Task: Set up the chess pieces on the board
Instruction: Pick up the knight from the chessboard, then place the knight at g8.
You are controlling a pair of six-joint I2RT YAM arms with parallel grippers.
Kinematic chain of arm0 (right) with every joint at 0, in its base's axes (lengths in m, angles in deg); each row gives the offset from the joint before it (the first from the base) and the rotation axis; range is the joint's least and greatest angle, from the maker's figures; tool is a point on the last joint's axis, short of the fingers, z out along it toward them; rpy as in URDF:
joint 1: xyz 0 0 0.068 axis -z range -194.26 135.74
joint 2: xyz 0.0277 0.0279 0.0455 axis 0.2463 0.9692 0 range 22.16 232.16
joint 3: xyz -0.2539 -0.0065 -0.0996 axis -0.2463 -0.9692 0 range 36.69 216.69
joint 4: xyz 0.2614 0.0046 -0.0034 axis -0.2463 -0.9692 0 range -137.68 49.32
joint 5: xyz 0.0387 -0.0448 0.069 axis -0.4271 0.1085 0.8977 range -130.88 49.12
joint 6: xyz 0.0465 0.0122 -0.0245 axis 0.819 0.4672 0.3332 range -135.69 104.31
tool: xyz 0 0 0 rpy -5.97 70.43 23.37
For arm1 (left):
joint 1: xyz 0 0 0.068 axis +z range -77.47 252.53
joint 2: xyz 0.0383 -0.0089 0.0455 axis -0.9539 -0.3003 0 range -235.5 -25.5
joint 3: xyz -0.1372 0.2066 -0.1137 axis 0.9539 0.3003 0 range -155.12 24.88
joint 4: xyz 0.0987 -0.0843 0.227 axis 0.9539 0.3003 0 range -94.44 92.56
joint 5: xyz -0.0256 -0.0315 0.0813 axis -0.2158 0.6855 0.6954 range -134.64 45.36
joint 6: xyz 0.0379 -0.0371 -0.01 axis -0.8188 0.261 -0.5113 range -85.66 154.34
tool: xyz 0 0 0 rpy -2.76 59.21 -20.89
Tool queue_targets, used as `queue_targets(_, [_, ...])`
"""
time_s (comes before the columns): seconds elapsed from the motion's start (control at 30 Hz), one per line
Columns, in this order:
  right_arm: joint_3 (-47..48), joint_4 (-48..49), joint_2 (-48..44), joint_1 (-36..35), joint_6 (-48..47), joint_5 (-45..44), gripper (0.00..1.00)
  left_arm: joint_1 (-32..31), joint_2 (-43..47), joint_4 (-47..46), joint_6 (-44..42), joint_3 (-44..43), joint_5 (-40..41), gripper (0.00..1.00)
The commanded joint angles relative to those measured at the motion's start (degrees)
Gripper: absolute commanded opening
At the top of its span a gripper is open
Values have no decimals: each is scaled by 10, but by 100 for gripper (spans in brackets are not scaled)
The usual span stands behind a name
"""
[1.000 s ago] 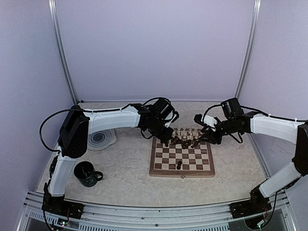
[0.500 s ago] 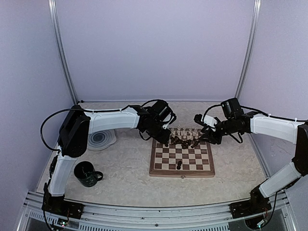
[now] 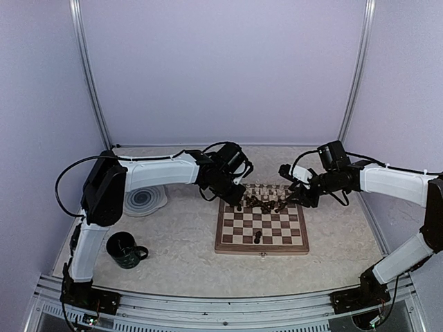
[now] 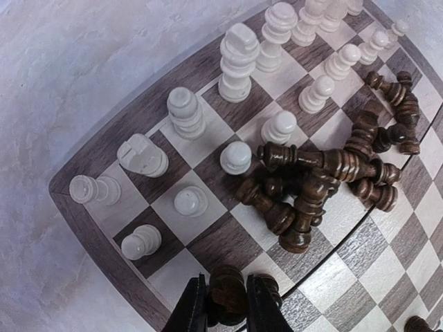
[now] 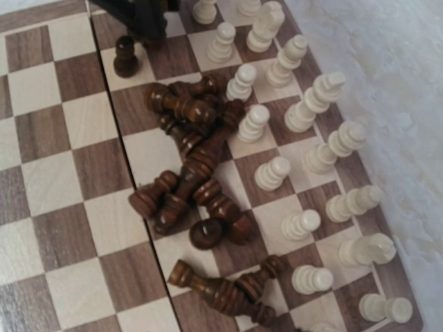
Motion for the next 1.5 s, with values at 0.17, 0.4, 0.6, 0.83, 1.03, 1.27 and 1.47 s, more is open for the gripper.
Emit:
queue_targets(0.17, [-3, 4, 11, -9, -1, -7, 44, -11, 86, -3, -1, 5, 1, 14])
queue_targets(0.4, [-4, 4, 13, -11, -2, -10, 43, -48, 154, -17, -1, 93, -3, 14])
queue_targets(0.6, [-2, 5, 18, -12, 0, -9, 43, -90, 199, -12, 20, 164, 3, 14])
queue_targets(0.83, [-2, 7, 14, -13, 2, -16, 43, -125, 203, -47, 42, 201, -10, 15])
queue_targets(1.03, [-6, 9, 8, -13, 0, -23, 43, -137, 181, -64, 44, 199, -9, 16])
queue_targets(1.27, [-7, 9, 8, -13, -2, -25, 43, -140, 161, -61, 46, 193, 0, 16])
queue_targets(1.47, [-7, 8, 8, -13, -4, -25, 43, -141, 156, -51, 52, 205, 5, 16])
